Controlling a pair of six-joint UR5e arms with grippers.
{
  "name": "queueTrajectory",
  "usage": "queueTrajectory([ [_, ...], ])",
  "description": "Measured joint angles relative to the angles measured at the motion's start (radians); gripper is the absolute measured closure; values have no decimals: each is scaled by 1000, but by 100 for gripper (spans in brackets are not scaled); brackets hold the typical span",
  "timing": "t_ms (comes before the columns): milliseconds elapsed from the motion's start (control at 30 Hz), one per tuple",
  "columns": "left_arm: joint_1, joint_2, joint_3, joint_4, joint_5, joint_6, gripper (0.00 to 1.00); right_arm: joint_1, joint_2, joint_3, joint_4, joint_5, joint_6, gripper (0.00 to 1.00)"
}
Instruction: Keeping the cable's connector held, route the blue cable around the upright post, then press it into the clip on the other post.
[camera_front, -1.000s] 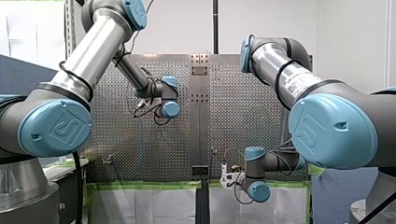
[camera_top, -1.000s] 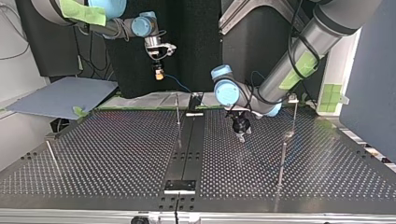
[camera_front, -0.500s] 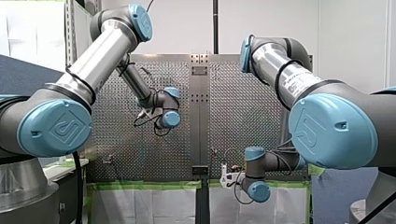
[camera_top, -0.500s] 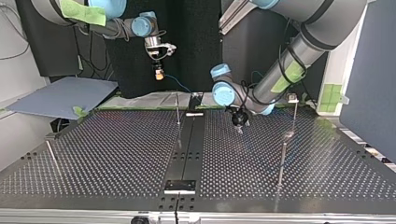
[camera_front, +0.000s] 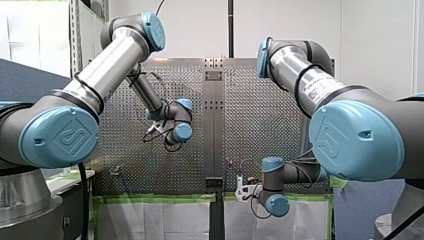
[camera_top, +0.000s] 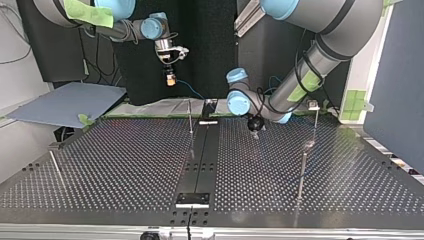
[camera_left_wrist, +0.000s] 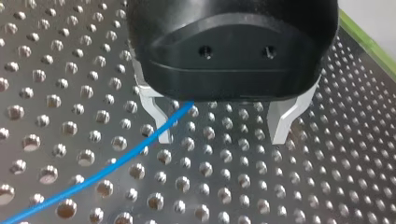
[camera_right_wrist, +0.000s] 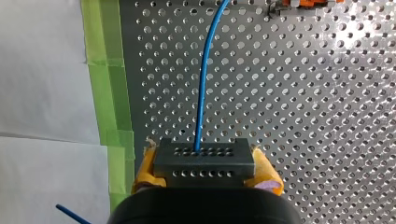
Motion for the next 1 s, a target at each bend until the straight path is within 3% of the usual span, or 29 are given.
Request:
queueTrajectory([
  [133,-4,-9,4,-22,38,-39,0,0,0,0,-1,0,0,100],
  [467,-7,-92,53,-91,130,-137,0,0,0,0,-2,-4,0,100],
  [1000,-14,-103,63,-121,247,-289,0,0,0,0,-2,-9,0,100],
])
